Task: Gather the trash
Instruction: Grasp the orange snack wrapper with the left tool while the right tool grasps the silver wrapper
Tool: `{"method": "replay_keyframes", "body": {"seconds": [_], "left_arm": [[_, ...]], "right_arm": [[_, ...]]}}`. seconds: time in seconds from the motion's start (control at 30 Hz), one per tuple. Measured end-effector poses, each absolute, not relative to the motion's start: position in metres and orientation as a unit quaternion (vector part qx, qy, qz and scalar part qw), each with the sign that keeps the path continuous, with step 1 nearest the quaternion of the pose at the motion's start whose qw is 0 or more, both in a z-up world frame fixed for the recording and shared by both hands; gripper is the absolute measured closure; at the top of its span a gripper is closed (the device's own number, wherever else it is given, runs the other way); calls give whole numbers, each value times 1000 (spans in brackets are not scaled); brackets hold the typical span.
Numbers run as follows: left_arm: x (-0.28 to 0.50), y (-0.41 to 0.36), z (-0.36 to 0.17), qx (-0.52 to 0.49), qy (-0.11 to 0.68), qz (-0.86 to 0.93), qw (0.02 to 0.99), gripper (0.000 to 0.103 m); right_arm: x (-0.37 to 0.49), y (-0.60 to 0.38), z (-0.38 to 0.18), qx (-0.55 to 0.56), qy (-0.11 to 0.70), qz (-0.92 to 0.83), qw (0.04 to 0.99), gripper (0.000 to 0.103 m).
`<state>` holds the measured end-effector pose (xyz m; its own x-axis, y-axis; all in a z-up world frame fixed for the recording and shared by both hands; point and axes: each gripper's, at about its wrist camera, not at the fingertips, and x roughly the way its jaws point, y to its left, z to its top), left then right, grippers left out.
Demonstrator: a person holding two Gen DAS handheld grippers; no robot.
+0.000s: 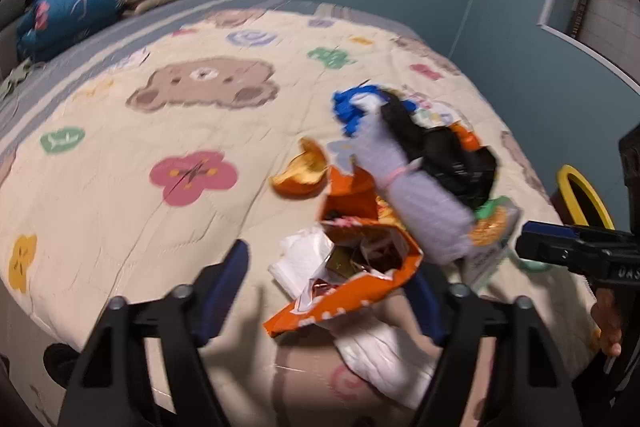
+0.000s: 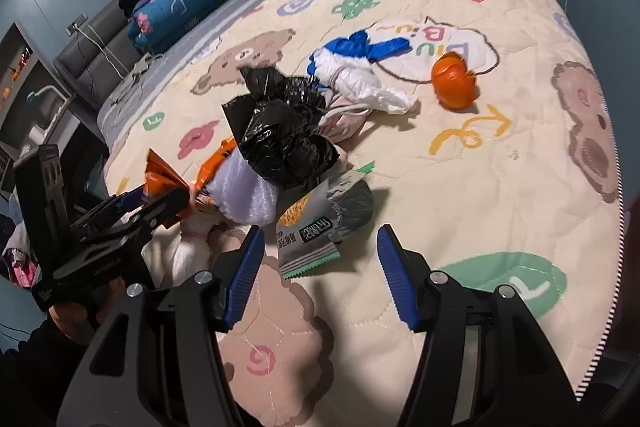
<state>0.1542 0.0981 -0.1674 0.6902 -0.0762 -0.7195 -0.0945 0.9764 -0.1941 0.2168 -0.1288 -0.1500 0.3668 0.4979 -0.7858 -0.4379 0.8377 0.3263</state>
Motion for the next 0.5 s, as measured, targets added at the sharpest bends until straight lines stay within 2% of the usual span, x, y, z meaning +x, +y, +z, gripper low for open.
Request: {"method": "replay_keyframes", "body": {"seconds": [0.13, 0.2, 0.37, 0.5], "left_arm": [[157, 109, -175, -131, 400, 1, 907, 58], [156, 112, -174, -133, 397, -4, 908, 68], [153, 119, -174, -152, 394, -16, 906, 74], [149, 125, -172, -166, 390, -22, 906, 75]], "right_arm": [[224, -116, -159, 21, 496, 287, 819, 47], [227, -110, -163, 18, 503, 288, 815, 52], [226, -99, -168, 0, 509, 292, 810, 70], [224, -94, -169, -10, 505, 293, 811, 82]]}}
